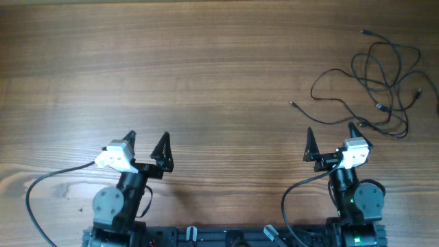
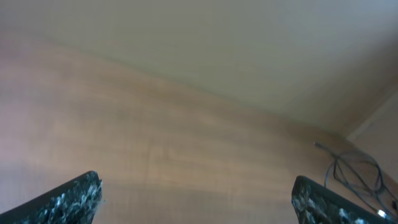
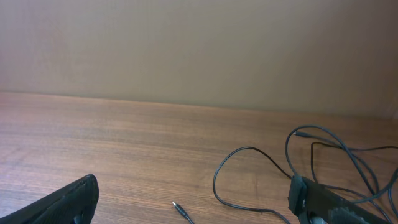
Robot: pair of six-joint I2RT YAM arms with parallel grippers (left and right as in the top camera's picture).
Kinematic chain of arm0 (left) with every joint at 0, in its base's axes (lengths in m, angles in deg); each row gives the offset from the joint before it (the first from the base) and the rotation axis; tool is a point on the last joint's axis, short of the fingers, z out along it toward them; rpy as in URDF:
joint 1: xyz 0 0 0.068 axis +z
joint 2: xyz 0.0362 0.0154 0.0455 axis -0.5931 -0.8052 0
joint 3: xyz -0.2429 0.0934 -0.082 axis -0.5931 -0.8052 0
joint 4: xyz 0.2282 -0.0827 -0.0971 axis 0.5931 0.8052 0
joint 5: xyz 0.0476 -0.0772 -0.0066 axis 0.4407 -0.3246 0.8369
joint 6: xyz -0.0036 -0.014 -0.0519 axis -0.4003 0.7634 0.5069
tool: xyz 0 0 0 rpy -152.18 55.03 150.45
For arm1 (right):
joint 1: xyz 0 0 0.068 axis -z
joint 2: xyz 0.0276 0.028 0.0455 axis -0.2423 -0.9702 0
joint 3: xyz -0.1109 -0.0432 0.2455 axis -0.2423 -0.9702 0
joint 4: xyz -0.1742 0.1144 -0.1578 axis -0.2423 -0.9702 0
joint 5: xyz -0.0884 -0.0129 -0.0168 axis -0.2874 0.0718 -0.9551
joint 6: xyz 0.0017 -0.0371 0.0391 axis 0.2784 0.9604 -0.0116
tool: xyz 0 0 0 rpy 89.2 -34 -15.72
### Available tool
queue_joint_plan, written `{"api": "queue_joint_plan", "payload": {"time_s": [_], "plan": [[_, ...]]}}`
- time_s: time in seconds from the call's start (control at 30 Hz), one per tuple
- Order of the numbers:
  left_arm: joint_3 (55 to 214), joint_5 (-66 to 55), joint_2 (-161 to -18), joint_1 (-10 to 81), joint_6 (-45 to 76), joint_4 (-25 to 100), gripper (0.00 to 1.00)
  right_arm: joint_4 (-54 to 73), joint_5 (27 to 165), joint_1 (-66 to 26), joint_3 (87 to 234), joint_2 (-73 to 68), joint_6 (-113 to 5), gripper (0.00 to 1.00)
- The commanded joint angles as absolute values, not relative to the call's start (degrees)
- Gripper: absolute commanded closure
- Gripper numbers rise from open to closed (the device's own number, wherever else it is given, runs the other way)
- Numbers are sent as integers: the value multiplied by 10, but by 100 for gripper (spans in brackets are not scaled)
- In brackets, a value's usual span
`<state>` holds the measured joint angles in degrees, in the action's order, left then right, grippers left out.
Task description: Untangle cables
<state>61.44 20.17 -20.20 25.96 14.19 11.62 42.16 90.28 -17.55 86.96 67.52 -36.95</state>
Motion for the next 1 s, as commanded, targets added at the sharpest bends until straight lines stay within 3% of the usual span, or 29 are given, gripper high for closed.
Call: {"api": "queue_joint_plan", "payload": {"time_s": [0.0,0.27,0.57,0.97], "plan": [[595,207,-183,263,13,49,0,423,906,-173,869,682,-362,0],[548,143,-183,297,-88,-46,0,423,906,-173,869,682,-362,0],[548,138,-183,312,-110,72,0,423,906,-173,869,682,-362,0],[548,143,-183,313,-85,70,0,423,906,-173,869,682,-361,0]]}}
